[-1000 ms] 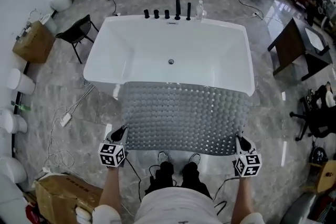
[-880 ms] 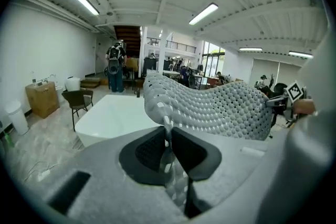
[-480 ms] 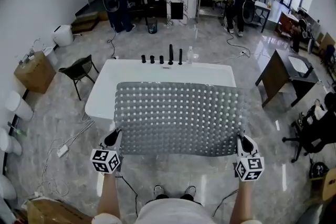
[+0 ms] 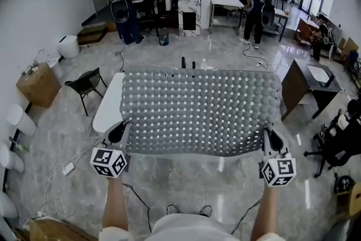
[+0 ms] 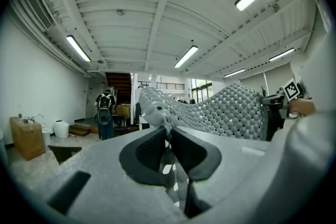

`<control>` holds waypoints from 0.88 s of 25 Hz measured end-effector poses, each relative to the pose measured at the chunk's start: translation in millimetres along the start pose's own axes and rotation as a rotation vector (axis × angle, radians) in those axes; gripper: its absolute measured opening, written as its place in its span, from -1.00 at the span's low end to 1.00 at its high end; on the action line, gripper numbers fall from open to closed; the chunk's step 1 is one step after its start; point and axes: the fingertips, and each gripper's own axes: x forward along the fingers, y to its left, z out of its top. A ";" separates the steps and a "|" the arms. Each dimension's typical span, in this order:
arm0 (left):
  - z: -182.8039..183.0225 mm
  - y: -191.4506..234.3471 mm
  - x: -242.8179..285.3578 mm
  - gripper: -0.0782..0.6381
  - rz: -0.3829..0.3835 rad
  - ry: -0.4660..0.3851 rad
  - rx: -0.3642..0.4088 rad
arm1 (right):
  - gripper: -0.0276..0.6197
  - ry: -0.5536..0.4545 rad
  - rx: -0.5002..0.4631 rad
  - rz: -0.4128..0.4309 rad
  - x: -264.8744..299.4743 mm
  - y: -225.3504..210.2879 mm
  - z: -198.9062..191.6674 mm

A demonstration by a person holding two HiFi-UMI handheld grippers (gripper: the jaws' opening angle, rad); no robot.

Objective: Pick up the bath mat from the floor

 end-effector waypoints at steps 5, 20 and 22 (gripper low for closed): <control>27.8 2.6 -2.1 -0.65 -0.002 -0.054 0.025 | -0.80 -0.052 -0.028 -0.005 2.3 4.3 30.8; 39.0 -6.4 -16.6 -0.65 0.006 -0.073 0.037 | -0.80 -0.080 -0.063 -0.025 -14.3 6.1 41.1; 40.8 -10.3 -16.8 -0.65 0.008 -0.075 0.040 | -0.80 -0.086 -0.062 -0.028 -18.1 2.0 41.3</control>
